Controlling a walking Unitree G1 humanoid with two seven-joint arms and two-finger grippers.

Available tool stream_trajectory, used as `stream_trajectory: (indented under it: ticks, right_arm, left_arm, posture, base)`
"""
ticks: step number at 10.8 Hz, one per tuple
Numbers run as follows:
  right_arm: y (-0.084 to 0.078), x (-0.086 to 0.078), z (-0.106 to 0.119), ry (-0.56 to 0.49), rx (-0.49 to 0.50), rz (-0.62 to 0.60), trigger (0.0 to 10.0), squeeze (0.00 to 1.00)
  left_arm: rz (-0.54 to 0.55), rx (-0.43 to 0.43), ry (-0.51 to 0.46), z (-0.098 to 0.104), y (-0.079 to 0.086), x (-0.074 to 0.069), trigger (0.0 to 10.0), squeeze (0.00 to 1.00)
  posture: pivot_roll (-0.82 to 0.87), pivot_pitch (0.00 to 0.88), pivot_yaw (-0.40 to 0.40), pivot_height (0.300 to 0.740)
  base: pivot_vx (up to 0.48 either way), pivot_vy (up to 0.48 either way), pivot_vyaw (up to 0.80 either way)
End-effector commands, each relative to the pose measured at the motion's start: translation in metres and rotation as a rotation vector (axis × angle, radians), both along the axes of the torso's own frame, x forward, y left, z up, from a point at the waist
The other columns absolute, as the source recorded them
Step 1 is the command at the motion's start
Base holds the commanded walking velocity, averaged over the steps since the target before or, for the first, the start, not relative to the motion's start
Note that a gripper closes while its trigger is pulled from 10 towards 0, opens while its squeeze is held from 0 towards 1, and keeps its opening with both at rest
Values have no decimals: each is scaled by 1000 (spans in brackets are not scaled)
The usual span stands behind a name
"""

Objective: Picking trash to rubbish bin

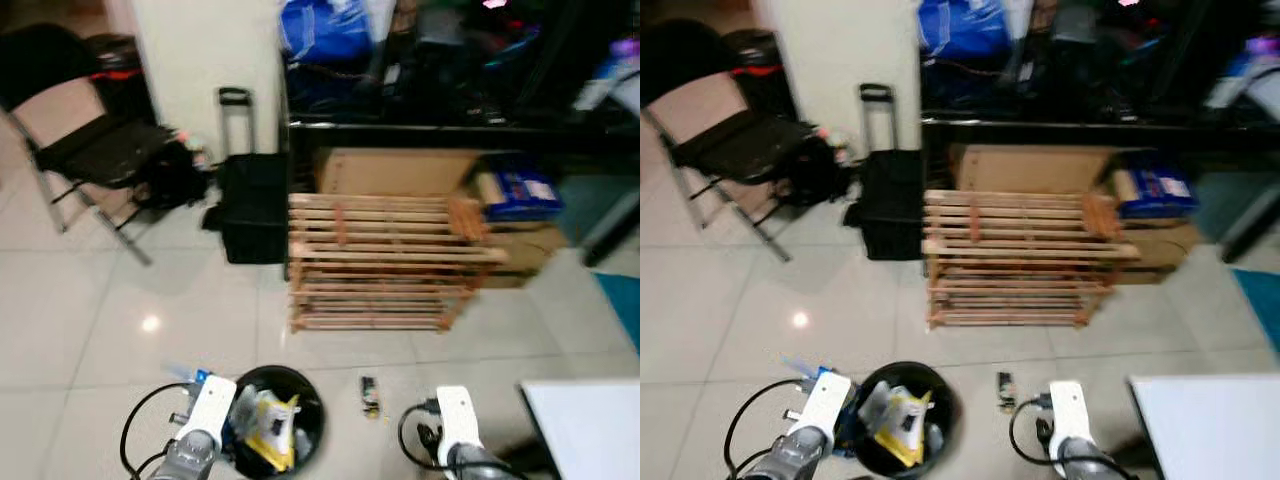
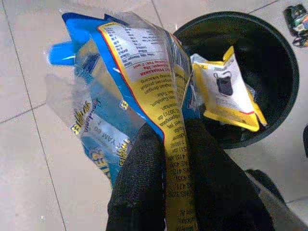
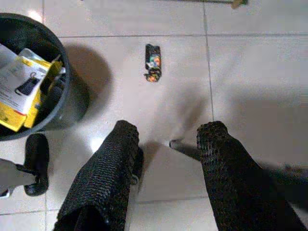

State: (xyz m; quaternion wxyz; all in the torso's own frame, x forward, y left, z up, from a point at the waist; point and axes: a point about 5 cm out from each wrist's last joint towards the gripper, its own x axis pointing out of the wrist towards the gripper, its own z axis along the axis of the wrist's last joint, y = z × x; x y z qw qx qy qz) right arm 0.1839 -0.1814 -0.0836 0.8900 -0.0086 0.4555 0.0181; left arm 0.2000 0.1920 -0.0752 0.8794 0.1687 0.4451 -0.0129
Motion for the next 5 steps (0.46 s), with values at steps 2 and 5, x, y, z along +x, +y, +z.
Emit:
stream_trajectory:
  ticks: [2,5]
  right_arm:
    - [-4,1,1,7,-6,-8,10000,0]
    - [-5,-2,-1,14,-8,-7,10000,0]
  left_arm:
    - [-17,9,6,0,0,1,10000,0]
    - [-21,9,9,0,0,0,10000,0]
  posture:
    - [9,9,-80,740]
    - [9,2,-76,740]
  base:
    - [0,0,0]
    - [0,0,0]
